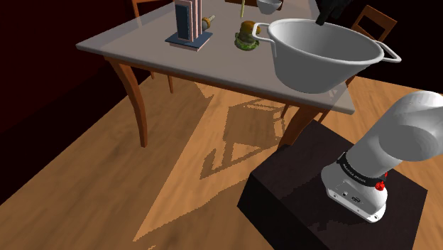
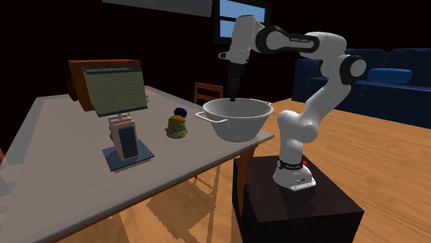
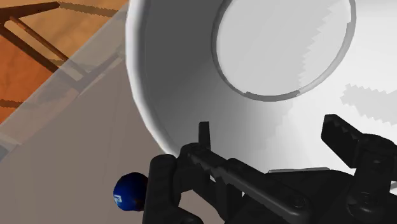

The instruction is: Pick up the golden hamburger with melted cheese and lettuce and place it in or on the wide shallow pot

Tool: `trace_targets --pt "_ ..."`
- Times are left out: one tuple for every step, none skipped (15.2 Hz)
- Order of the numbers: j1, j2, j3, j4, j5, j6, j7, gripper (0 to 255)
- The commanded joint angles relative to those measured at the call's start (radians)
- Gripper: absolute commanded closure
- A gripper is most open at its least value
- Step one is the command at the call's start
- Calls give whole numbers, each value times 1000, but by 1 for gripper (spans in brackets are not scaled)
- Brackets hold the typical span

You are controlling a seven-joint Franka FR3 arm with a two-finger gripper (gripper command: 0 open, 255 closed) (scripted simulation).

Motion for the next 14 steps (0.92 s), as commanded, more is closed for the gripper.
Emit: trace_targets --pt "0 0 0 0 0 0 0 0" --pt "11 36 -17 15 -2 22 -36 0" --pt "23 74 -34 31 -3 43 -71 0" --pt "35 111 -50 48 -3 63 -107 0" --pt "48 149 -66 68 -2 82 -143 0" --pt "60 188 -81 88 1 99 -179 0" --pt "73 227 -95 110 5 115 -215 0" --pt "85 266 -110 134 10 130 -252 0" --pt "98 305 -123 159 17 143 -289 0" --pt "111 345 -136 185 26 154 -326 0" --pt "123 385 -148 213 35 164 -363 0" --pt "135 425 -160 241 46 173 -401 0" --pt "146 465 -170 271 58 180 -438 0" --pt "157 505 -180 303 71 185 -476 0"
